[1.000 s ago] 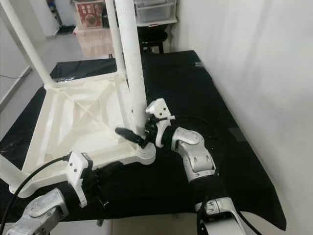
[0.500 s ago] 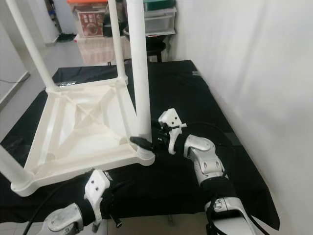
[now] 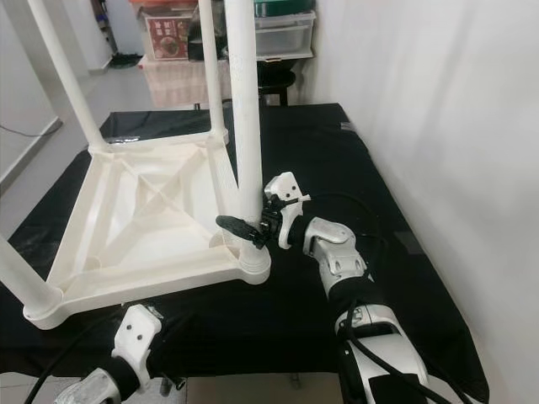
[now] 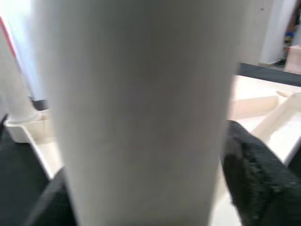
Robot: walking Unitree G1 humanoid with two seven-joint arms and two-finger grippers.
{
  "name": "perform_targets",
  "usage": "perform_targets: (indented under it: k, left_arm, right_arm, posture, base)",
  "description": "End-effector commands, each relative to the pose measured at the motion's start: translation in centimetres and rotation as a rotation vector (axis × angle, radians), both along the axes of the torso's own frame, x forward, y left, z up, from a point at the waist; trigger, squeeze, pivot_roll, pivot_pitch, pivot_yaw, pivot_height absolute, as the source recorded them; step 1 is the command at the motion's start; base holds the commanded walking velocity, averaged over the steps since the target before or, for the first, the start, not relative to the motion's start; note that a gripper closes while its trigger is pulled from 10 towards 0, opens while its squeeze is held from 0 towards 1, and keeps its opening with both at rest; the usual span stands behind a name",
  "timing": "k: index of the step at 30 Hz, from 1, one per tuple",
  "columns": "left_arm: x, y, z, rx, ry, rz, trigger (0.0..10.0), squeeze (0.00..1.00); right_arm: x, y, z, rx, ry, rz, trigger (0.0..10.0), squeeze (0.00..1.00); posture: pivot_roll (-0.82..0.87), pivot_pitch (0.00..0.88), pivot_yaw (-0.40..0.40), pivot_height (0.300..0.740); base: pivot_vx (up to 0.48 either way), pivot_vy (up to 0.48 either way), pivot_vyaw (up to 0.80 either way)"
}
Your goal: Building children table
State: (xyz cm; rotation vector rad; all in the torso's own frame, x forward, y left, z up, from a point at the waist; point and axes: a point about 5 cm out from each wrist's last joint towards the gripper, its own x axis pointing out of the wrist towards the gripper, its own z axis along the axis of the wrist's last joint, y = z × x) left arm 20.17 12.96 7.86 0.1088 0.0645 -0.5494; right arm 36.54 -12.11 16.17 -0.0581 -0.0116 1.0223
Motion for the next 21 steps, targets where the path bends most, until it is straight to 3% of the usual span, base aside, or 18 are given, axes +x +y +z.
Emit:
perform_targets:
  k: [1, 7, 10, 12, 13, 14, 16, 17, 18, 20, 21]
  left_arm:
    - [-0.2, 0.7, -0.6, -0.003, 0.015, 0.028, 10.0, 0.00]
    - [-0.3, 0.8, -0.5, -0.038, 0.014, 0.027, 10.0, 0.00]
    - [-0.2, 0.3, -0.2, -0.078, 0.004, 0.011, 10.0, 0.00]
    - [-0.2, 0.3, -0.2, -0.078, 0.004, 0.011, 10.0, 0.00]
    - [-0.1, -0.2, -0.1, -0.100, -0.002, -0.018, 10.0, 0.00]
    - [-0.1, -0.2, -0.1, -0.100, -0.002, -0.018, 10.0, 0.00]
    - [0.0, -0.6, 0.1, -0.144, 0.005, -0.079, 10.0, 0.00]
    - [0.2, -0.7, 0.2, -0.161, 0.006, -0.100, 10.0, 0.00]
    - [0.2, -0.7, 0.2, -0.161, 0.006, -0.100, 10.0, 0.00]
    - [0.8, -0.6, 0.6, -0.194, 0.003, -0.106, 10.0, 0.00]
    - [0.9, -0.6, 0.6, -0.202, 0.002, -0.107, 10.0, 0.00]
  right_arm:
    - [0.1, 0.5, 0.4, -0.007, -0.019, 0.033, 0.0, 0.00]
    - [0.0, -0.6, -0.1, -0.067, -0.006, 0.037, 0.0, 0.00]
    - [-0.3, -2.1, -1.8, -0.141, 0.032, -0.054, 0.0, 0.00]
    - [-0.3, -2.1, -1.8, -0.141, 0.032, -0.054, 0.0, 0.00]
    - [-0.5, -2.7, -3.6, -0.186, 0.076, -0.193, 0.0, 0.00]
    - [-0.5, -2.7, -3.6, -0.186, 0.076, -0.193, 0.0, 0.00]
    - [-2.5, -2.7, -6.6, -0.103, 0.148, -0.701, 0.0, 0.00]
    - [-4.0, -1.6, -7.5, -0.091, 0.175, -0.781, 0.0, 0.00]
    - [-4.0, -1.6, -7.5, -0.091, 0.175, -0.781, 0.0, 0.00]
    - [-5.3, 1.7, -8.0, -0.065, 0.187, -0.703, 0.0, 0.00]
    - [-5.5, 2.5, -8.0, -0.059, 0.186, -0.669, 0.0, 0.00]
  posture:
    - [0.07, 0.000, 0.009, 0.740]
    - [0.06, 0.000, 0.010, 0.740]
    - [0.04, 0.000, 0.012, 0.740]
    - [0.04, 0.000, 0.012, 0.740]
    - [0.03, 0.000, 0.002, 0.740]
    - [0.03, 0.000, 0.002, 0.740]
    - [0.03, 0.000, -0.010, 0.740]
    - [0.00, 0.000, 0.022, 0.740]
    - [0.00, 0.000, 0.022, 0.740]
    - [-0.02, 0.000, 0.047, 0.740]
    - [-0.02, 0.000, 0.047, 0.740]
  base:
    - [0.000, 0.000, 0.00]
    - [0.000, 0.000, 0.00]
    - [0.000, 0.000, 0.00]
    - [0.000, 0.000, 0.00]
    - [0.000, 0.000, 0.00]
    - [0.000, 0.000, 0.00]
    - [0.000, 0.000, 0.00]
    - [0.000, 0.000, 0.00]
    - [0.000, 0.000, 0.00]
    - [0.000, 0.000, 0.00]
    - [0.000, 0.000, 0.00]
